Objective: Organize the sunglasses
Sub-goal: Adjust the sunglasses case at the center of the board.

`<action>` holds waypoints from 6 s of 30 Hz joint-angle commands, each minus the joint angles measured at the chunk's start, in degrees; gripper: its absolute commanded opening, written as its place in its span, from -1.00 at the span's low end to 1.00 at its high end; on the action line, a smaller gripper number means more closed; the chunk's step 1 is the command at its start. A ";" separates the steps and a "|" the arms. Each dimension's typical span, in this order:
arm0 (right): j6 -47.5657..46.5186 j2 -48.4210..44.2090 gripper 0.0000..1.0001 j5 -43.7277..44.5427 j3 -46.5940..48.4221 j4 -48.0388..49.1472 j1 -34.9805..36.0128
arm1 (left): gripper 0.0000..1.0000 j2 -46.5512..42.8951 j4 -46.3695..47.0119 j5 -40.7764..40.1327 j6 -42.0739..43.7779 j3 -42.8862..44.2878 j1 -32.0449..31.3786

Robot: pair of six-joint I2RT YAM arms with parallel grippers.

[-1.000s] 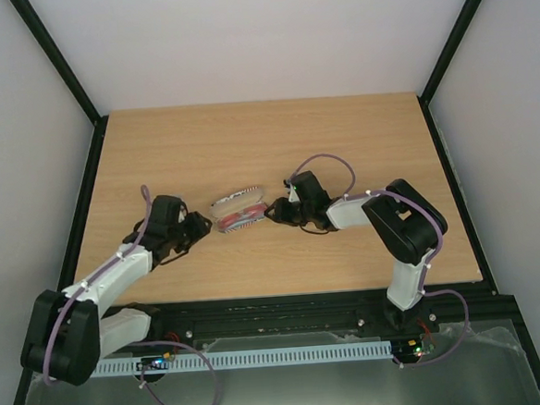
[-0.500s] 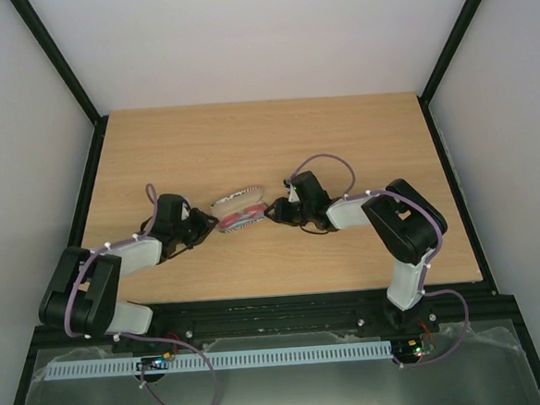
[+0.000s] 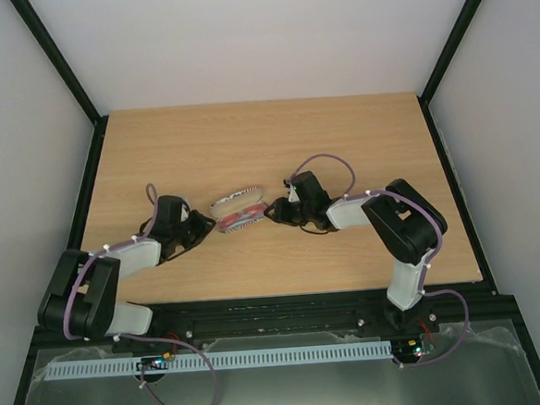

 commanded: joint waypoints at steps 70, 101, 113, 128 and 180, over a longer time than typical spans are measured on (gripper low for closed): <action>-37.60 -15.44 0.61 9.34 16.28 -31.52 -0.40 | -0.96 19.06 -15.45 12.67 33.40 22.20 -4.68; -48.99 -4.78 0.11 9.39 24.32 -45.35 -1.45 | -0.96 33.83 -23.67 18.48 41.29 42.53 -4.55; -45.18 -7.88 -0.24 20.46 20.10 -40.36 2.24 | -0.85 32.76 -23.77 19.26 39.07 43.73 -2.95; -43.74 -10.64 -0.49 30.53 17.36 -36.60 7.06 | -0.74 32.32 -24.11 18.56 38.79 43.85 -2.42; -9.93 -8.43 0.07 13.87 6.17 -21.25 -5.32 | -0.69 27.08 4.26 15.50 13.24 26.10 -12.48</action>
